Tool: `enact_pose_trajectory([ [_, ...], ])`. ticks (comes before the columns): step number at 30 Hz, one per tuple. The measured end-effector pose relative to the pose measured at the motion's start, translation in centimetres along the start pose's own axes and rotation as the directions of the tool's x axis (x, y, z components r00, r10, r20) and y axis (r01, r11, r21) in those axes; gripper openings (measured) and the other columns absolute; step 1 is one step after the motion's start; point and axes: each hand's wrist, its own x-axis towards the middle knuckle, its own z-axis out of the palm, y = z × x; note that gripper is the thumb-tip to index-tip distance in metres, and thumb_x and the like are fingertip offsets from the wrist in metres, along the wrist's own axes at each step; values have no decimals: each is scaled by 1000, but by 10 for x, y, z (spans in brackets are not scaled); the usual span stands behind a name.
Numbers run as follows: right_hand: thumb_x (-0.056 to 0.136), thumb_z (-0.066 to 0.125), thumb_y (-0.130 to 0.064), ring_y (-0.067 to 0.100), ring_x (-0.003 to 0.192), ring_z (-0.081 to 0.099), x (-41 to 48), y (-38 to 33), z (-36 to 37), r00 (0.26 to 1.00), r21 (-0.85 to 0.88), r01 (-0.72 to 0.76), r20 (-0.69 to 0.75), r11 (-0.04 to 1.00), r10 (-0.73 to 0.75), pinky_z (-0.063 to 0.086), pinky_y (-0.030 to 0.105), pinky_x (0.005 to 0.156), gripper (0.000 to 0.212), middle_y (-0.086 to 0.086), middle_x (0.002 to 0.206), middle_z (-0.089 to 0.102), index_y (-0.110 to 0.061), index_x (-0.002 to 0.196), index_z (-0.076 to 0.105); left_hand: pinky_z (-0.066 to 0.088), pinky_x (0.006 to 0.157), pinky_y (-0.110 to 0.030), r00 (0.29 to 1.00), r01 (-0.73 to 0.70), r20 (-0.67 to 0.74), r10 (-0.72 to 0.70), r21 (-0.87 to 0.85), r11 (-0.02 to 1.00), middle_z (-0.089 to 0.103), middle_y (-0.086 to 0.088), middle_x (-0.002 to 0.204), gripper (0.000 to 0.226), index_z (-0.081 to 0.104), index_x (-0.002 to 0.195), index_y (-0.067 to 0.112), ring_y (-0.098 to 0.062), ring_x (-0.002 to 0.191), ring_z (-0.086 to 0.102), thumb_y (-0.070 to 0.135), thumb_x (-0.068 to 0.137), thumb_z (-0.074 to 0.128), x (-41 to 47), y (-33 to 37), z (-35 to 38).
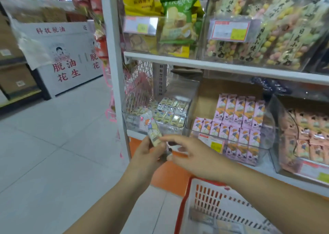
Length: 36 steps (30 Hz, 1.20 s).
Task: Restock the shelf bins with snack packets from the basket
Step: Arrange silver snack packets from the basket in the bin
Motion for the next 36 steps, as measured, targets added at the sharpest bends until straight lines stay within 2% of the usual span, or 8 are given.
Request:
enact_pose_trajectory([
  [5,97,50,-19,11,139,27,57,38,-54,994,-363,-46,-105,931,8,22,19,107,49,-2,153,31,-24,144,37,52,89,-42,986,-101,-80,145,403,909,67,1,103,26,59,119,22,-18,99,64,28,94,56,68,17,-21],
  [10,102,32,-36,19,147,7,102,97,-61,992,-668,-122,-112,734,63,4,26,116,47,1,160,7,-27,148,28,52,87,-44,957,-101,-152,249,628,772,59,-2,100,39,52,129,2,-28,95,63,26,98,51,144,38,-23],
  [16,95,13,-56,17,146,6,104,126,-41,960,-558,-63,-260,827,-102,-7,17,109,65,-2,157,19,-22,141,41,41,72,-30,929,-16,-182,322,850,526,64,-17,109,35,52,129,1,-25,83,54,18,99,47,233,43,-26],
  [23,90,11,-56,12,146,1,108,135,-38,955,-493,-33,-273,870,-118,-14,6,103,66,-6,157,15,-25,140,41,41,82,-35,946,91,-226,231,872,481,54,-17,129,40,40,137,7,-31,107,54,12,98,47,298,18,-17],
  [26,87,9,-56,10,146,0,107,136,-38,954,-454,-23,-277,891,-116,-5,16,109,68,-9,157,16,-27,138,43,42,90,-36,977,130,-184,107,914,384,51,-17,133,41,41,137,5,-33,116,52,19,99,48,314,11,-18],
  [30,86,8,-58,6,145,-3,107,138,-39,956,-426,-33,-278,904,-97,5,26,113,66,-13,157,13,-32,136,42,46,86,-34,988,144,-153,27,965,221,52,-18,131,37,47,134,3,-28,98,56,15,100,40,325,3,-23],
  [33,86,8,-58,4,145,-5,107,139,-37,956,-422,-32,-277,906,-95,7,27,113,65,-14,157,12,-34,136,42,45,94,-37,992,120,-123,13,984,133,44,-20,138,41,39,140,4,-32,112,54,8,99,37,327,0,-24],
  [36,86,7,-58,4,145,-5,106,139,-37,956,-418,-34,-280,908,-93,9,28,112,65,-14,157,11,-34,136,41,50,87,-41,997,68,-71,38,994,86,38,-20,142,58,27,148,20,-36,109,55,-3,95,36,326,-3,-26],
])
